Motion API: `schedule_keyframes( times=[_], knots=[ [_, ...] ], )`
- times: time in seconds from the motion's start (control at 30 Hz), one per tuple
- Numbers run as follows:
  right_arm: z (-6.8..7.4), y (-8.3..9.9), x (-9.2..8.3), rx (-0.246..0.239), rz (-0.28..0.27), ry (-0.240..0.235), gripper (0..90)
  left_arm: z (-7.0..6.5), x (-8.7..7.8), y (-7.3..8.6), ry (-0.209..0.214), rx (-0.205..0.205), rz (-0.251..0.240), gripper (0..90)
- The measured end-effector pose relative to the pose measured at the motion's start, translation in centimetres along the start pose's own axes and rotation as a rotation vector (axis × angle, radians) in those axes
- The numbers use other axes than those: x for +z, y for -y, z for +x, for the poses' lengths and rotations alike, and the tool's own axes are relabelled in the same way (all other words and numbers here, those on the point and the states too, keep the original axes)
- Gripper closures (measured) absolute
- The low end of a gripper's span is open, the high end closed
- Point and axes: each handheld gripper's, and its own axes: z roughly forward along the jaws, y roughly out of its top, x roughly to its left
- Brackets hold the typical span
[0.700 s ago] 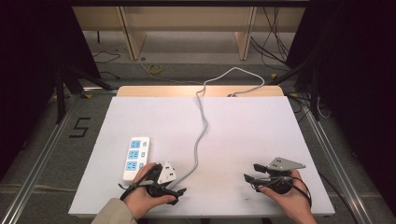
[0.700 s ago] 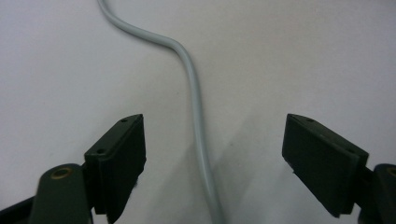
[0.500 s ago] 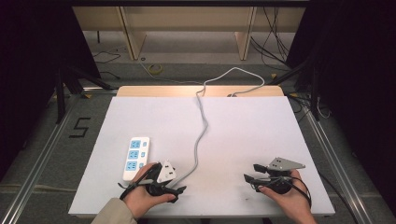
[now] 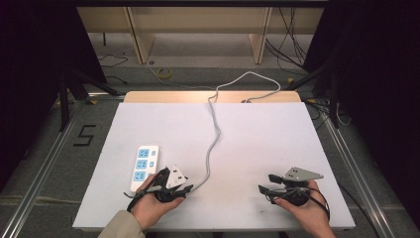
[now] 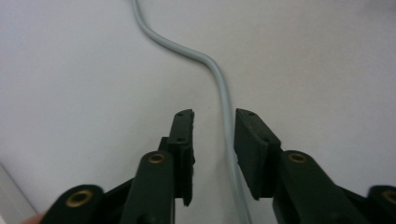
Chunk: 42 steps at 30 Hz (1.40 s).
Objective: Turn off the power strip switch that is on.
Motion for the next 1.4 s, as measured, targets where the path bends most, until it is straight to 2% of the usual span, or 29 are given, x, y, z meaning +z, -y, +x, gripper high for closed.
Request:
schedule_keyframes(
  times=[0.17, 0.63, 1.07, 1.4],
  knots=[
    [0.0, 0.0, 0.0, -0.002, -0.001, 0.000, 40.7, 0.4, -0.2, -0.2, -0.034, -0.012, -0.006, 89.4],
    [0.0, 0.0, 0.0, -0.002, -0.004, 0.003, 40.7, 1.5, -0.3, -0.9, -0.054, -0.038, 0.021, 89.7],
    [0.0, 0.0, -0.1, -0.003, -0.008, 0.003, 39.9, 2.8, -0.7, -0.6, -0.099, -0.066, 0.033, 89.7],
    [0.0, -0.1, -0.1, -0.009, -0.008, 0.003, 39.8, 3.2, -0.9, -0.5, -0.112, -0.078, 0.040, 89.7]
  ],
)
